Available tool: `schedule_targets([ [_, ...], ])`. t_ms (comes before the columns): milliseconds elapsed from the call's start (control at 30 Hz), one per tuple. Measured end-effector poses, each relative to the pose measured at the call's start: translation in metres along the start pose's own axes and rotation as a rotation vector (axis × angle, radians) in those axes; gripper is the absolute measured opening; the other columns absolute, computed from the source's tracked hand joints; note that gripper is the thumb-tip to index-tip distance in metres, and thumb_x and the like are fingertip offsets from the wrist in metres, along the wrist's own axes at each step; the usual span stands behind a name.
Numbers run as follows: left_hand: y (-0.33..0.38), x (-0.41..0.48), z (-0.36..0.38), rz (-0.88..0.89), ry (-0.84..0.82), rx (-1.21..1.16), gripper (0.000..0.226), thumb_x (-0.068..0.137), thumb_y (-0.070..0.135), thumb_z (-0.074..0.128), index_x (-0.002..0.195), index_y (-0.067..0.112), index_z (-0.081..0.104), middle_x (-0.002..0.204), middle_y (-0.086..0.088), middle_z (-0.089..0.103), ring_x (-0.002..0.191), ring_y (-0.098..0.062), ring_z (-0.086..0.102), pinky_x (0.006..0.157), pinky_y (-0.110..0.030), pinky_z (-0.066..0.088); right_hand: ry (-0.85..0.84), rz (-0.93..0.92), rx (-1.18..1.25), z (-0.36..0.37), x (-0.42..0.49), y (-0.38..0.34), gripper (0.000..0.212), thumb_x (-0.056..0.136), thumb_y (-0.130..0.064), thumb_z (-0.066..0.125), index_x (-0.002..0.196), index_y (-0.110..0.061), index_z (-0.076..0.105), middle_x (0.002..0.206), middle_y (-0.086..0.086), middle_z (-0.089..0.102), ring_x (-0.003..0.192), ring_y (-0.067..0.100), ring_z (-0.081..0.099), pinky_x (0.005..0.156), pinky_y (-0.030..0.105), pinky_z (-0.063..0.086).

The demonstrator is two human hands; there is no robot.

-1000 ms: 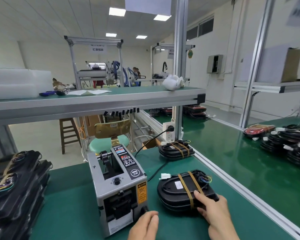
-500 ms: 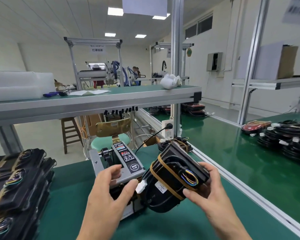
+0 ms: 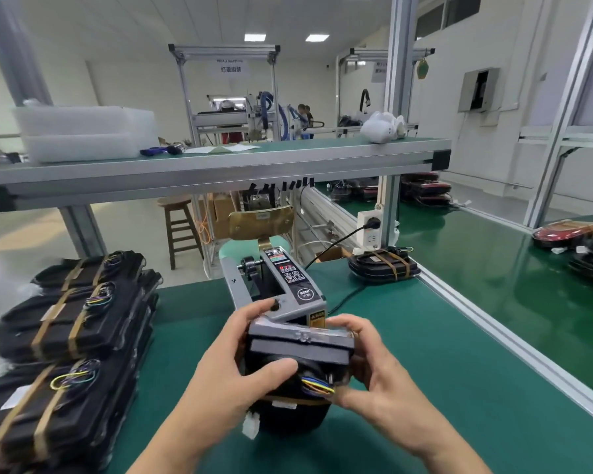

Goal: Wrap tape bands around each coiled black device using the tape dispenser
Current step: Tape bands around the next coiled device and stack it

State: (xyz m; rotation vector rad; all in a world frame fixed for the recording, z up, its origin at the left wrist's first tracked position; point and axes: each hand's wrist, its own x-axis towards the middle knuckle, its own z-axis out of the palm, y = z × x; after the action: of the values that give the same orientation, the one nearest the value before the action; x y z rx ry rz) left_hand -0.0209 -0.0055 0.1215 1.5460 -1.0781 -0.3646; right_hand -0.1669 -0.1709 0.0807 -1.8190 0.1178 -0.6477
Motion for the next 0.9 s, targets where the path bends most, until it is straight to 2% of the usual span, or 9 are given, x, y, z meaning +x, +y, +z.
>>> schedule_targets([
  [100,-0.009,-0.011,-0.012,-0.034,0.031,-0.007,0.063,0.059,0.047,0.081,0.116,0.051,0.055,0.116,0.011,0.068,0.108,-0.014,0.066,0.102,-0.044,0.048,-0.056,0.025,0.042,0.01,0.01,0.001,0.073,0.077,0.004,0.071,0.13,-0.04,0.046,0.125,-0.002,0.065,0.111,0.016,0.062,0.091,0.031,0.048],
  [167,-0.015,-0.017,-0.018,-0.039,0.048,-0.011,0.064,0.058,0.046,0.082,0.117,0.048,0.056,0.113,0.011,0.068,0.105,-0.017,0.066,0.099,-0.045,0.05,-0.082,0.034,0.071,0.018,0.015,0.002,0.07,0.075,0.002,0.069,0.128,-0.039,0.048,0.123,-0.002,0.065,0.11,0.019,0.061,0.09,0.036,0.048],
  [300,-0.02,-0.023,-0.022,-0.015,0.13,-0.015,0.059,0.054,0.047,0.081,0.108,0.043,0.057,0.1,0.008,0.068,0.091,-0.014,0.067,0.079,-0.02,0.053,-0.095,0.049,0.186,0.037,0.022,0.008,0.068,0.069,0.003,0.062,0.129,-0.024,0.05,0.124,0.001,0.066,0.116,0.031,0.057,0.095,0.051,0.045],
  [367,-0.022,-0.025,-0.024,-0.016,0.185,-0.045,0.052,0.054,0.047,0.08,0.101,0.041,0.057,0.094,0.007,0.067,0.085,-0.013,0.065,0.073,-0.016,0.051,-0.079,0.067,0.287,0.046,0.024,0.013,0.062,0.071,0.007,0.058,0.128,-0.013,0.052,0.126,0.006,0.066,0.115,0.03,0.058,0.095,0.049,0.043],
  [500,-0.028,-0.029,-0.033,-0.009,0.274,-0.068,0.053,0.053,0.048,0.079,0.1,0.04,0.057,0.092,0.009,0.066,0.083,-0.011,0.064,0.073,-0.016,0.051,0.14,0.176,0.468,0.049,0.033,0.019,0.039,0.076,0.009,0.059,0.112,-0.005,0.063,0.112,0.009,0.073,0.106,0.018,0.068,0.083,0.025,0.053],
  [567,-0.032,-0.031,-0.041,-0.008,0.321,-0.098,0.054,0.052,0.048,0.08,0.101,0.038,0.059,0.092,0.006,0.067,0.084,-0.011,0.064,0.073,-0.016,0.051,0.316,0.264,0.387,0.048,0.037,0.023,0.017,0.089,0.006,0.061,0.098,-0.006,0.069,0.09,0.006,0.073,0.083,0.014,0.07,0.067,0.021,0.053],
  [667,-0.039,-0.034,-0.05,-0.029,0.387,-0.188,0.057,0.05,0.047,0.083,0.102,0.037,0.06,0.098,0.001,0.07,0.09,-0.013,0.068,0.07,-0.014,0.053,0.487,0.364,0.312,0.054,0.043,0.03,0.01,0.092,-0.002,0.063,0.087,-0.004,0.07,0.065,0.002,0.062,0.053,0.01,0.057,0.048,0.018,0.043],
  [800,-0.043,-0.035,-0.054,-0.029,0.447,-0.283,0.057,0.051,0.045,0.085,0.102,0.037,0.062,0.106,-0.001,0.071,0.1,-0.017,0.068,0.085,-0.03,0.048,0.574,0.431,0.375,0.065,0.051,0.03,0.008,0.092,-0.002,0.064,0.088,-0.002,0.07,0.066,0.006,0.062,0.045,0.008,0.054,0.041,0.018,0.042],
  [900,-0.044,-0.036,-0.053,-0.03,0.451,-0.297,0.058,0.052,0.045,0.086,0.104,0.036,0.061,0.108,-0.001,0.07,0.101,-0.018,0.068,0.086,-0.034,0.046,0.601,0.473,0.425,0.072,0.055,0.029,0.008,0.091,-0.002,0.065,0.084,-0.002,0.069,0.064,0.006,0.062,0.043,0.008,0.054,0.04,0.018,0.042],
])
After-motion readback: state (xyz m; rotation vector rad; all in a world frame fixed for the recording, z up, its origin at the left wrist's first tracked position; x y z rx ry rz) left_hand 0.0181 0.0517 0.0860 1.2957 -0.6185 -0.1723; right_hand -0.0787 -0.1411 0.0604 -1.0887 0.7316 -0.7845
